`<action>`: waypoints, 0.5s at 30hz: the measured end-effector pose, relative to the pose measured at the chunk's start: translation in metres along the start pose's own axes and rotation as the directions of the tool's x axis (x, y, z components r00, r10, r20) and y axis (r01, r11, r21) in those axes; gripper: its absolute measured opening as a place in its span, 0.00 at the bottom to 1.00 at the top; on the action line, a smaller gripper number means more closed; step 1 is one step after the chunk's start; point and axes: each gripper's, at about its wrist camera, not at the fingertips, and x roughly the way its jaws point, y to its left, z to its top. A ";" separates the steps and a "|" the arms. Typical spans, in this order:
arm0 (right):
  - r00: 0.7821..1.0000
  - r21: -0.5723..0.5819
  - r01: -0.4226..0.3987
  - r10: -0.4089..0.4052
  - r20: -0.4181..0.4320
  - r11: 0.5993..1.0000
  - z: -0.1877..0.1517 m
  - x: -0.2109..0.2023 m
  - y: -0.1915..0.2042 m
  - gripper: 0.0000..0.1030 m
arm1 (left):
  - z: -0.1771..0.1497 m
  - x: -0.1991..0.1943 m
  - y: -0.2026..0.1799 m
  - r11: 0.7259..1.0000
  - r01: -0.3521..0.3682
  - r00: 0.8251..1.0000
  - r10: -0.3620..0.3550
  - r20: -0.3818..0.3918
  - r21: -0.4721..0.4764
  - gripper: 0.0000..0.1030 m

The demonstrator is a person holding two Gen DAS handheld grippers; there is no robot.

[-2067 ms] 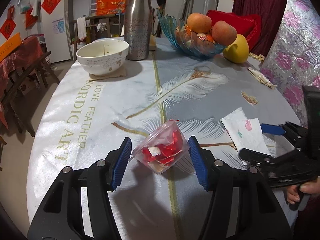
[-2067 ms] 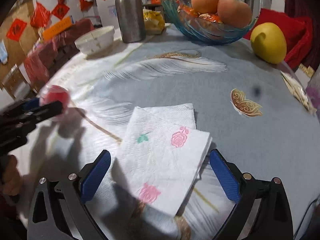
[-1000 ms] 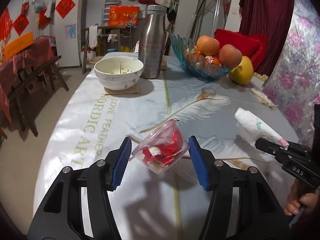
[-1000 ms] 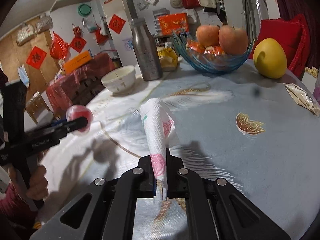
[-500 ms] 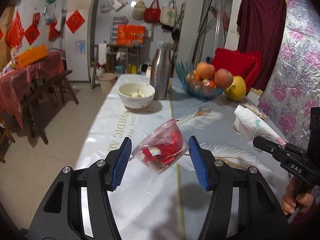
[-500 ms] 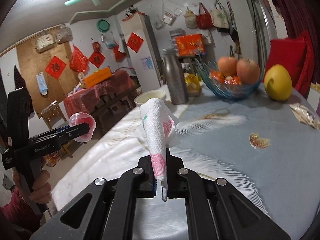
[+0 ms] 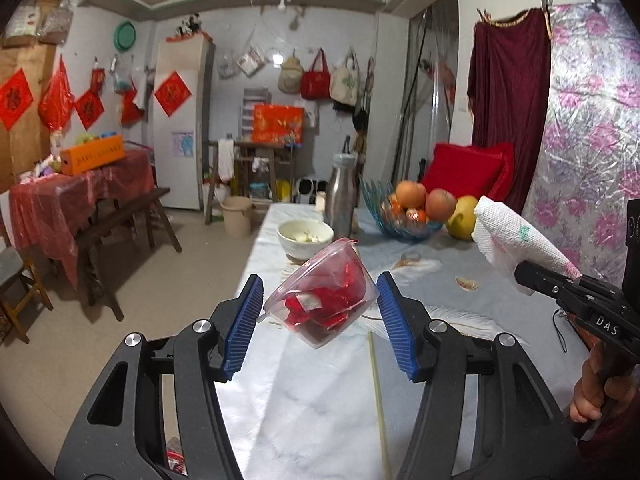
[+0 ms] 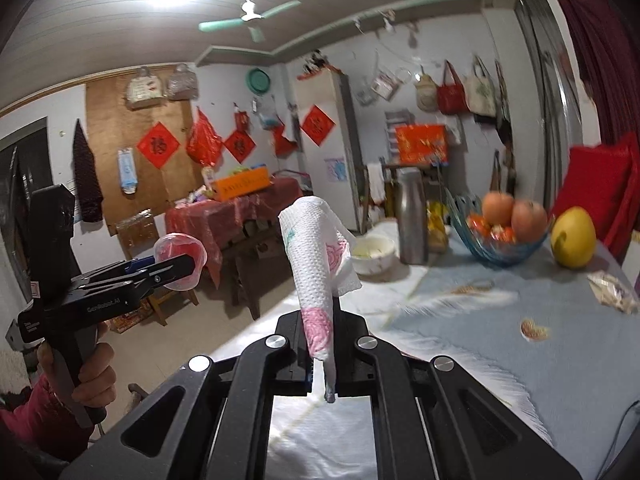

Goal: Collect trash
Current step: 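Carry the red cup with left tool to the basket while right tool carries the tissue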

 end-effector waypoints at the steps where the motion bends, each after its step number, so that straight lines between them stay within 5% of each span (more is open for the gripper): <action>1: 1.000 -0.011 -0.005 0.005 0.007 1.000 0.002 -0.005 0.008 0.07 | 0.001 -0.010 0.004 1.000 -0.006 1.000 0.006 0.013 -0.005 0.56; 8: 0.997 -0.082 -0.071 0.073 0.028 0.994 0.016 -0.019 0.060 0.07 | -0.006 -0.054 0.037 0.997 -0.077 0.996 0.078 0.047 -0.014 0.56; 15: 0.986 -0.121 -0.163 0.160 -0.033 0.979 0.019 -0.002 0.111 0.07 | -0.037 -0.085 0.093 0.979 -0.203 0.979 0.203 -0.009 -0.033 0.56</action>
